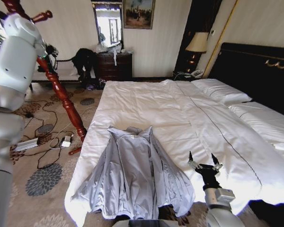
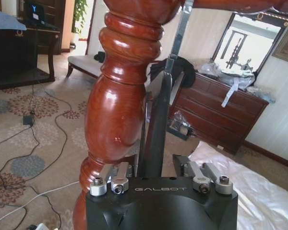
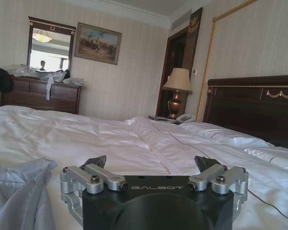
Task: Pick up the clothes from the bed and hang them on the clothes hanger.
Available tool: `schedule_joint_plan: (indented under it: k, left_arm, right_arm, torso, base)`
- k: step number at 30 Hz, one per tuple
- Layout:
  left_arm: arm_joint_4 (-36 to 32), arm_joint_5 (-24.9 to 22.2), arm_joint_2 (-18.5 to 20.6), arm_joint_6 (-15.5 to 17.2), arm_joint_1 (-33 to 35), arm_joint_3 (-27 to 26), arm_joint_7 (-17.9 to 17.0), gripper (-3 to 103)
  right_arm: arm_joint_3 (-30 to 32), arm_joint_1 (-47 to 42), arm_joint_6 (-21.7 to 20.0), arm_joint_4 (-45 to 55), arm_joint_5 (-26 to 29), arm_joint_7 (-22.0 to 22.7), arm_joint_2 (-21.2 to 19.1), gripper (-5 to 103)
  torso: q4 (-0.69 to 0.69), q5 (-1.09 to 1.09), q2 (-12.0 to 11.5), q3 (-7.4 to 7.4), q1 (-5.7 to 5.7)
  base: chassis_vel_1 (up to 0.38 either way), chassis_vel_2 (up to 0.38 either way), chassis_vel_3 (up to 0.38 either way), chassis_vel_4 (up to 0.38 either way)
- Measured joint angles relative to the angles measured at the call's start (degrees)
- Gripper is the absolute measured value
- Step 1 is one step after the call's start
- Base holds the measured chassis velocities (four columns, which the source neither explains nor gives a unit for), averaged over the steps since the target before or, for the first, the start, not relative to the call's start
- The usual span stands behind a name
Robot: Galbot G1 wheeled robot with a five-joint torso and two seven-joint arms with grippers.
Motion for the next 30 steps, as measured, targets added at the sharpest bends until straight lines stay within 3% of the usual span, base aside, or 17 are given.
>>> schedule_joint_plan:
  k: [5,7,25,30]
  left_arm:
    - [-1.1,0.5,0.9,-0.7,0.7,-0.4,0.3,22]
    - [-1.9,0.5,1.3,-0.7,1.0,-0.5,0.4,20]
    - [-9.3,2.8,4.2,-2.4,2.7,-0.2,1.7,17]
    - [-15.5,3.4,6.0,-2.8,4.6,-0.2,1.5,17]
  right_arm:
    - [-0.3,-0.1,0.2,-0.4,-0.2,0.0,0.4,100]
    - [-0.3,-0.2,0.3,-0.4,-0.3,0.0,0.4,100]
    - [-0.9,-0.4,0.3,-0.3,-1.1,-0.1,1.1,100]
    - [-1.0,-0.2,0.3,-0.6,-1.3,-0.1,1.3,100]
  torso:
    - [-0.01,0.00,0.0,0.00,0.00]
    - [-0.05,0.01,0.0,0.00,0.00]
    - [0.01,-0.01,0.0,0.00,0.00]
    - [0.01,-0.01,0.0,0.00,0.00]
  base:
    - [0.000,0.000,0.000,0.000]
    - [0.000,0.000,0.000,0.000]
    - [0.000,0.000,0.000,0.000]
    - [0.000,0.000,0.000,0.000]
